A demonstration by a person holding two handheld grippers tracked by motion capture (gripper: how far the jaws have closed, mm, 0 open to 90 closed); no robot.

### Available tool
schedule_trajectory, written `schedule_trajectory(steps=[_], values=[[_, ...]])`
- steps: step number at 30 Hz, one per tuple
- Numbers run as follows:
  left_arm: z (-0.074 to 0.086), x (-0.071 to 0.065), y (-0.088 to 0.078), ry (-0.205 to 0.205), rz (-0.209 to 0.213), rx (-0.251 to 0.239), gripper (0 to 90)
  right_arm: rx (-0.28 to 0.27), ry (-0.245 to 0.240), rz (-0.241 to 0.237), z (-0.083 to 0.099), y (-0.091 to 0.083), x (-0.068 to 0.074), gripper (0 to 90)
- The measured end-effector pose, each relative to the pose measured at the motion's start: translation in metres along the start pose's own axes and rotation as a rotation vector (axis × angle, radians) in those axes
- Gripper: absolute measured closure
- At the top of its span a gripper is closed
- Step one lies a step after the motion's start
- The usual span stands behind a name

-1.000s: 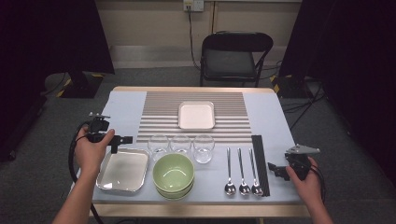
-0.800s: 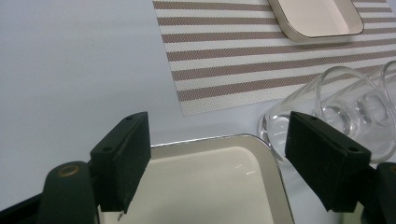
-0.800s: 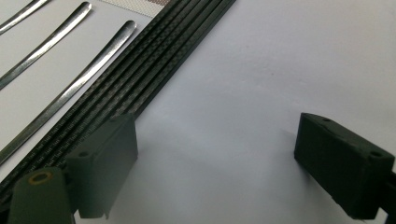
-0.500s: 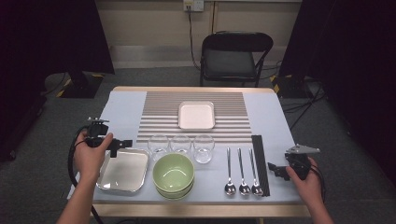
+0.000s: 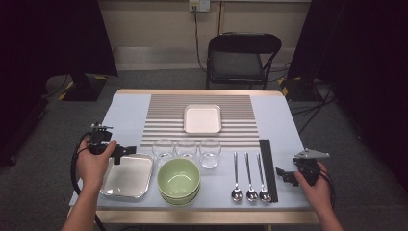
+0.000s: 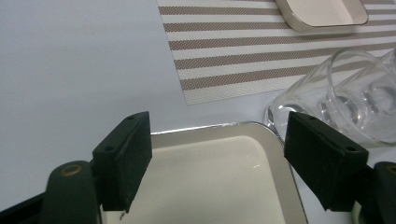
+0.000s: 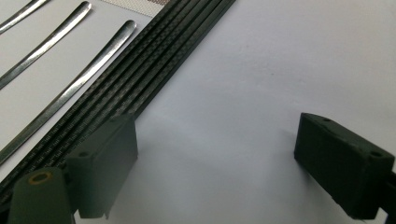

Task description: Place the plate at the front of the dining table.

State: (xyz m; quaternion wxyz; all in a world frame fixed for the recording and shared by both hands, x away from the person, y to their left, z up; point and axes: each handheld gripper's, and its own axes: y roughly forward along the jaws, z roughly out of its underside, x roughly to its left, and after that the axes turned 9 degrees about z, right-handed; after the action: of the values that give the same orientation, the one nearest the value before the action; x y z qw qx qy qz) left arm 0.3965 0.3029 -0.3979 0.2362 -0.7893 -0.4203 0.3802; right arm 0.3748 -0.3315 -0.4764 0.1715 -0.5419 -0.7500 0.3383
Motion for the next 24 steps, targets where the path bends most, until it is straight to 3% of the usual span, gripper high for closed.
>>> schedule_trajectory(steps=[16, 24], values=[[0.0012, 0.0025, -0.0041, 0.01, 0.011, -0.014, 23.3, 0.005, -0.003, 0.001, -0.001, -0.0003, 0.0, 12.4], [0.006, 0.0036, -0.0047, 0.015, 0.004, -0.008, 23.3, 0.05, -0.013, -0.002, -0.0067, 0.0001, 0.0, 12.5]])
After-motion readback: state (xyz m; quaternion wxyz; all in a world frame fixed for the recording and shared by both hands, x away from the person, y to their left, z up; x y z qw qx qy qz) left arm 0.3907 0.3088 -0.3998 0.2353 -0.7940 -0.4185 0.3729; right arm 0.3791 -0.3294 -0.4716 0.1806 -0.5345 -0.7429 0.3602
